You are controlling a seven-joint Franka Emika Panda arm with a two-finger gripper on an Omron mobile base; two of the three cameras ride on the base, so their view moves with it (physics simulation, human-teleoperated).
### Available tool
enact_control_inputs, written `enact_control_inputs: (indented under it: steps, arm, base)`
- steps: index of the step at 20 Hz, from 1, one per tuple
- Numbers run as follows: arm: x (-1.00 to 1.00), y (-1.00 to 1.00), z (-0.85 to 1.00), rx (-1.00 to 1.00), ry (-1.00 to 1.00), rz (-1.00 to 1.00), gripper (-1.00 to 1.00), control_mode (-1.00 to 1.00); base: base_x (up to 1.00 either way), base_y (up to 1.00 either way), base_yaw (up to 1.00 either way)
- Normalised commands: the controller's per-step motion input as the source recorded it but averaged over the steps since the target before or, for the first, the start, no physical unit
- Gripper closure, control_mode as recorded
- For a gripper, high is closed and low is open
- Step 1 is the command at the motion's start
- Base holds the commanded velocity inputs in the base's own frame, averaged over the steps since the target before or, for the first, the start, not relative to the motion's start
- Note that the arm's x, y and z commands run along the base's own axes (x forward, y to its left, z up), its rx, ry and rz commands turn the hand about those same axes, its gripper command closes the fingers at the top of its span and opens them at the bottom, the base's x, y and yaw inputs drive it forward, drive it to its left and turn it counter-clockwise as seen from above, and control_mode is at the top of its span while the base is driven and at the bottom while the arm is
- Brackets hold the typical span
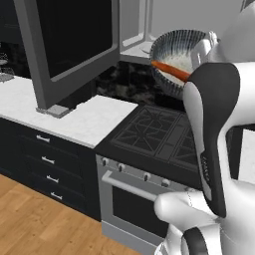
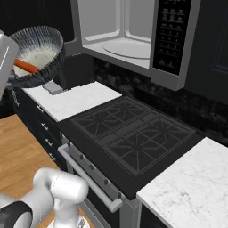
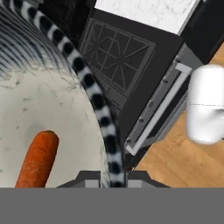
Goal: Pick the carrot from the sink and place it in the bowl. Then pick the bowl and place it in the microwave. Then close the microwave door and press the start button.
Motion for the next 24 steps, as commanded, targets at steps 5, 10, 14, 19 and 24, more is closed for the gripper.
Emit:
enact_control_inputs:
  steps: [5, 10, 14, 19, 24]
  arm:
    - [0.64, -0.37, 0.23, 0.02, 0.04, 0.00, 1.00, -1.00]
    - [0.89, -0.45, 0.00, 0.02, 0.01, 0.00, 1.00, -1.00]
    - [0.79, -0.42, 0.09, 0.02, -0.01, 0.00, 1.00, -1.00]
    - [0.75, -0.38, 0.12, 0.02, 0.00, 0.00, 1.00, -1.00]
    - [0.66, -0.27, 0.17, 0.01, 0.00, -0.01, 1.00, -1.00]
  base:
    - [0.00, 0.00, 0.00]
    - [0.00, 0.00, 0.00]
    - [0.00, 0.00, 0.00]
    - [0.00, 0.00, 0.00]
    - [0.00, 0.00, 0.00]
